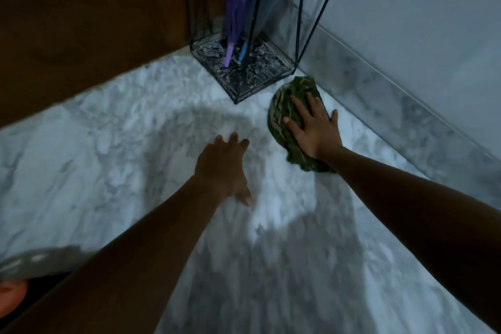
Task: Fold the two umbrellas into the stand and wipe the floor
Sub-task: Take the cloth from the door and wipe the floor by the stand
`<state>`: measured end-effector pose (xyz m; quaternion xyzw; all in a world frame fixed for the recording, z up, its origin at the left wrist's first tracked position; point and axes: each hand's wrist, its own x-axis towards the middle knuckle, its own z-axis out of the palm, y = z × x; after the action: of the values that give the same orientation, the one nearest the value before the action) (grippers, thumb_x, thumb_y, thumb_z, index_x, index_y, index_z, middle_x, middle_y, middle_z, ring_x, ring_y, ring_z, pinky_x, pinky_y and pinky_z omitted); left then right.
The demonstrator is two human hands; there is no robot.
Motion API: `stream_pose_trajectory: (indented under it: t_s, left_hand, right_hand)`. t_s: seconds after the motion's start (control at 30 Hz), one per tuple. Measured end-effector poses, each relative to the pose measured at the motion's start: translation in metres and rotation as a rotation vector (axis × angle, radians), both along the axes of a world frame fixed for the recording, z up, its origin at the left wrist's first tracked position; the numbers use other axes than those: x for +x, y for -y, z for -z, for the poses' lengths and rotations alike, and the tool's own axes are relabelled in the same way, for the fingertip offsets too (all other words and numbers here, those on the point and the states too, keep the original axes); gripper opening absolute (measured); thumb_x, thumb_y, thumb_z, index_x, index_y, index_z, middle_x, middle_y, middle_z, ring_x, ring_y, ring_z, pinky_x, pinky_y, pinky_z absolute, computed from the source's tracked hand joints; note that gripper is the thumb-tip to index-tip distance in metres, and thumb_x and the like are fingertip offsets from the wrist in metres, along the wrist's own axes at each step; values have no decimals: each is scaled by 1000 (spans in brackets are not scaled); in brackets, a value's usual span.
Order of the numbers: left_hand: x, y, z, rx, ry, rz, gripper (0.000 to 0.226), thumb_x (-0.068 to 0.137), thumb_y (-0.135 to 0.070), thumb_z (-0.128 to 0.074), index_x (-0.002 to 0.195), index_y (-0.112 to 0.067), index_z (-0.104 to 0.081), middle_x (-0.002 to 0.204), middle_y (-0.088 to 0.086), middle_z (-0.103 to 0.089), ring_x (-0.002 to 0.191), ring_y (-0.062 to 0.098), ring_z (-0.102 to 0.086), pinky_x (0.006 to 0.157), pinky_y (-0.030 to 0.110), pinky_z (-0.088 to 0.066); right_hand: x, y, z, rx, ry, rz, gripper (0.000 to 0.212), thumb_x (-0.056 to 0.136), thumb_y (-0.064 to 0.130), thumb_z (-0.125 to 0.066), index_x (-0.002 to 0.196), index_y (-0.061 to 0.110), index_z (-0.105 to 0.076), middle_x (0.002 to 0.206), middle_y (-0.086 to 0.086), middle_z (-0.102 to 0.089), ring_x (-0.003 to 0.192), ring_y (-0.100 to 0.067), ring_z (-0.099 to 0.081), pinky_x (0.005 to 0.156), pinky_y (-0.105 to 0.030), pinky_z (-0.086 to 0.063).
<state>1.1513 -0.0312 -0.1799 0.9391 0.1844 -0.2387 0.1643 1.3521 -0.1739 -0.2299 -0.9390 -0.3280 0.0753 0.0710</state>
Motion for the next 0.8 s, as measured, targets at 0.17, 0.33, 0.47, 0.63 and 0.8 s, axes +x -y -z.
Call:
stream_pose_trajectory:
  t_s: [0.17,0.33,0.47,0.63,0.8]
  left_hand:
    - [7,7,-2,14,-11,-40,142,50,-50,-94,159,-21,-7,167,8,-1,152,38,-5,120,45,-19]
    - [5,7,-3,10,-6,-46,141,51,-49,-94,159,-21,-8,167,9,-1,152,38,-5,120,45,-20]
    - [4,7,-3,6,-7,-49,141,51,-48,-94,158,-20,-8,167,9,-1,152,39,-4,119,47,-21]
    - [5,7,-4,8,0,-48,141,50,-48,-95,158,-19,-10,167,11,-2,151,40,-5,119,47,-22]
    - [-7,-1,-8,-96,64,-43,125,62,-44,-90,158,-22,-14,167,6,-2,153,32,-5,119,44,-19]
  right_hand:
    - [18,13,1,9,2,123,67,96,68,-26,157,42,-17,169,-1,-9,155,-21,-6,121,-59,0]
    - [5,37,1,13,13,230,67,97,68,-24,157,41,-18,168,-3,-11,155,-23,-7,121,-61,-1]
    - [-25,58,-2,0,1,343,67,98,65,-24,159,38,-14,169,-7,-7,155,-25,-4,120,-60,0]
    - [-81,70,-4,-27,-15,297,68,100,62,-20,160,34,-7,169,-10,-2,155,-29,-2,121,-59,0]
    - [-143,63,-9,-85,-19,50,68,99,62,-13,160,35,1,169,-9,2,156,-27,4,122,-57,3]
